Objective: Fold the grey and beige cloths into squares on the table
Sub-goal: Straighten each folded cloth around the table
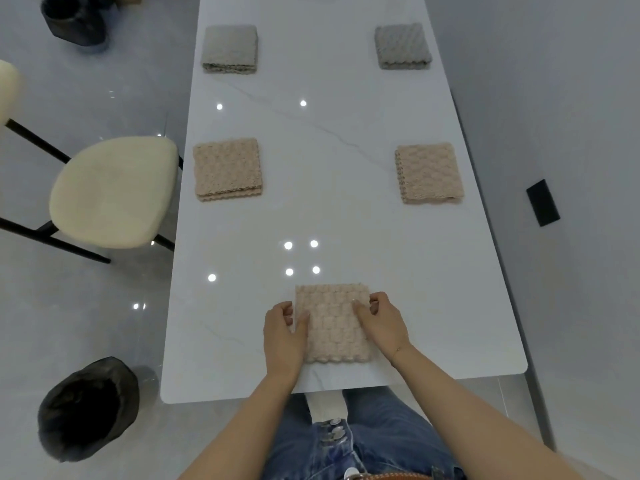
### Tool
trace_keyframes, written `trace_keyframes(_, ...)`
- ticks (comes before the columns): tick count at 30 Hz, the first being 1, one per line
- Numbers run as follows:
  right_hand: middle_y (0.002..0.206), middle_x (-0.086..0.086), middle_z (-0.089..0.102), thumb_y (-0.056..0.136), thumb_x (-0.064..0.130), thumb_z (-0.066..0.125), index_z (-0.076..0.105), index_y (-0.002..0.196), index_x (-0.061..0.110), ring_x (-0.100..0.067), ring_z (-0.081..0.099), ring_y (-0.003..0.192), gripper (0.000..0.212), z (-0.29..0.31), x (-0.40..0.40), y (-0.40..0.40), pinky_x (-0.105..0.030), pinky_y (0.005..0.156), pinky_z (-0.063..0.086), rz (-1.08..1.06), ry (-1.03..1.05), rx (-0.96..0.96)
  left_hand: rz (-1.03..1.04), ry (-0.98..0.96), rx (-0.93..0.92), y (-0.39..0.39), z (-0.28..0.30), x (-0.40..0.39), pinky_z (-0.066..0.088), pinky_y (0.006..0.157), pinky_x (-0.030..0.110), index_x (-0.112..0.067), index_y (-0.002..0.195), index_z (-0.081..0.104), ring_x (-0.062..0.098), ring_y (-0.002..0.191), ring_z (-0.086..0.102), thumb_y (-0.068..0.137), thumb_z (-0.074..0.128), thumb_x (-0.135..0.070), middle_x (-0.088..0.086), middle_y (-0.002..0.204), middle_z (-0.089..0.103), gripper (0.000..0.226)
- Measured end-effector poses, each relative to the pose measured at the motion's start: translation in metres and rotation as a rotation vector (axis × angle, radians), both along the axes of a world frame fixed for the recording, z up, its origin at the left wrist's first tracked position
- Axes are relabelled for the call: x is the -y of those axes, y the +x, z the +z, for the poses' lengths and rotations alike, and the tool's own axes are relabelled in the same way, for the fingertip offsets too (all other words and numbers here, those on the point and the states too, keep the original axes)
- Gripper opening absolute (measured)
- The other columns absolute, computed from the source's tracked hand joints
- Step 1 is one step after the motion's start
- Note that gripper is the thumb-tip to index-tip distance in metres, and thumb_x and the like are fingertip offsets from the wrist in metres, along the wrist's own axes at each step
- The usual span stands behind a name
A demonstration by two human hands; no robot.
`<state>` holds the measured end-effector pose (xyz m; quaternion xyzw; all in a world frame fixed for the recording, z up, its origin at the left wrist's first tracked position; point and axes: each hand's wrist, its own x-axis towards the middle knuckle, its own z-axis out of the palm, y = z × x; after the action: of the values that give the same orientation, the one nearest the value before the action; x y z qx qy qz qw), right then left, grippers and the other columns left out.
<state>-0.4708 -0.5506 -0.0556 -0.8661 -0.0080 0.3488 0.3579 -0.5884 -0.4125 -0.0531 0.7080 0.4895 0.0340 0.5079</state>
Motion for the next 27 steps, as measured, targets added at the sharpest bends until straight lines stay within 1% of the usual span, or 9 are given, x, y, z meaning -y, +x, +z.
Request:
trace_keyframes(2, 0.088, 0.007, 0.055, 0.089, 0.034, 0.060, 0.050, 0.106, 0.019, -0.006, 0.053, 0.079, 0.024, 0.003, 0.002, 0.005, -0.019, 0.066, 0.041, -0.041, 0.045, 0.034, 0.017, 0.003, 0.011, 0.004, 0.002, -0.004, 0.043, 0.078, 0.017, -0.014, 0.118, 0.052, 0.011, 0.093, 0.055, 0.091, 0.061, -0.028, -0.004, 0.107, 0.055, 0.031)
trace_keyframes(5, 0.088, 0.008, 0.055, 0.088, 0.024, 0.064, 0.056, 0.103, 0.015, -0.002, 0.051, 0.077, 0.019, 0.001, 0.001, 0.011, -0.011, 0.065, 0.040, -0.079, 0.096, -0.040, 0.043, -0.024, -0.017, 0.016, 0.001, -0.010, 0.039, 0.066, 0.009, -0.012, 0.105, 0.059, 0.008, 0.082, 0.055, 0.091, 0.060, -0.024, -0.003, 0.093, 0.060, 0.018)
trace_keyframes(8, 0.081, 0.006, 0.055, 0.087, 0.025, 0.066, 0.057, 0.094, 0.015, -0.005, 0.051, 0.072, 0.015, -0.003, -0.006, 0.015, -0.014, 0.063, 0.040, -0.089, 0.081, -0.058, 0.084, -0.070, -0.043, 0.023, -0.001, -0.015, 0.037, 0.061, 0.010, -0.012, 0.093, 0.060, 0.010, 0.079, 0.056, 0.092, 0.060, -0.025, -0.004, 0.085, 0.061, 0.012)
trace_keyframes(11, 0.073, 0.006, 0.053, 0.085, 0.028, 0.068, 0.056, 0.084, 0.016, -0.006, 0.048, 0.065, 0.017, -0.005, -0.008, 0.016, -0.017, 0.060, 0.038, -0.127, 0.077, -0.037, 0.072, -0.066, -0.068, 0.024, -0.004, -0.017, 0.035, 0.060, 0.010, -0.011, 0.091, 0.058, 0.008, 0.076, 0.053, 0.093, 0.058, -0.024, -0.004, 0.084, 0.059, 0.012)
trace_keyframes(13, 0.072, 0.005, 0.052, 0.086, 0.031, 0.067, 0.055, 0.082, 0.016, -0.006, 0.048, 0.064, 0.019, -0.005, -0.008, 0.014, -0.017, 0.059, 0.037, -0.139, 0.078, -0.026, 0.067, -0.059, -0.074, 0.022, -0.005, -0.017, 0.035, 0.060, 0.011, -0.010, 0.091, 0.057, 0.010, 0.077, 0.053, 0.094, 0.057, -0.022, -0.005, 0.082, 0.057, 0.012)
trace_keyframes(15, 0.075, 0.005, 0.053, 0.087, 0.034, 0.066, 0.054, 0.086, 0.016, -0.006, 0.049, 0.066, 0.021, -0.003, -0.008, 0.013, -0.018, 0.060, 0.037, -0.136, 0.083, -0.027, 0.080, -0.068, -0.062, 0.020, -0.003, -0.017, 0.036, 0.060, 0.011, -0.010, 0.093, 0.055, 0.011, 0.077, 0.052, 0.095, 0.055, -0.020, -0.006, 0.081, 0.055, 0.010)
trace_keyframes(18, 0.089, 0.003, 0.056, 0.089, 0.035, 0.062, 0.053, 0.102, 0.016, -0.005, 0.053, 0.076, 0.025, 0.003, -0.003, 0.010, -0.016, 0.064, 0.039, -0.150, 0.114, -0.032, 0.096, -0.104, -0.018, 0.014, 0.002, -0.019, 0.037, 0.061, 0.011, -0.011, 0.099, 0.053, 0.010, 0.079, 0.053, 0.095, 0.055, -0.019, -0.005, 0.085, 0.056, 0.009)
trace_keyframes(23, 0.099, 0.004, 0.058, 0.088, 0.021, 0.065, 0.055, 0.112, 0.016, -0.005, 0.053, 0.083, 0.027, 0.002, 0.011, -0.014, -0.010, 0.069, 0.041, -0.139, 0.152, -0.068, 0.019, -0.220, 0.010, -0.012, 0.006, -0.017, 0.040, 0.070, 0.010, -0.016, 0.107, 0.054, 0.009, 0.090, 0.056, 0.093, 0.059, -0.022, -0.004, 0.097, 0.060, 0.016)
trace_keyframes(27, 0.108, -0.003, 0.061, 0.088, 0.019, 0.064, 0.056, 0.115, 0.017, -0.012, 0.056, 0.091, 0.028, -0.002, 0.001, -0.031, -0.018, 0.078, 0.047, -0.190, 0.173, -0.076, -0.025, -0.283, 0.038, -0.023, 0.009, -0.012, 0.043, 0.067, 0.008, -0.018, 0.108, 0.055, 0.000, 0.089, 0.056, 0.094, 0.057, -0.021, -0.007, 0.099, 0.060, 0.015)
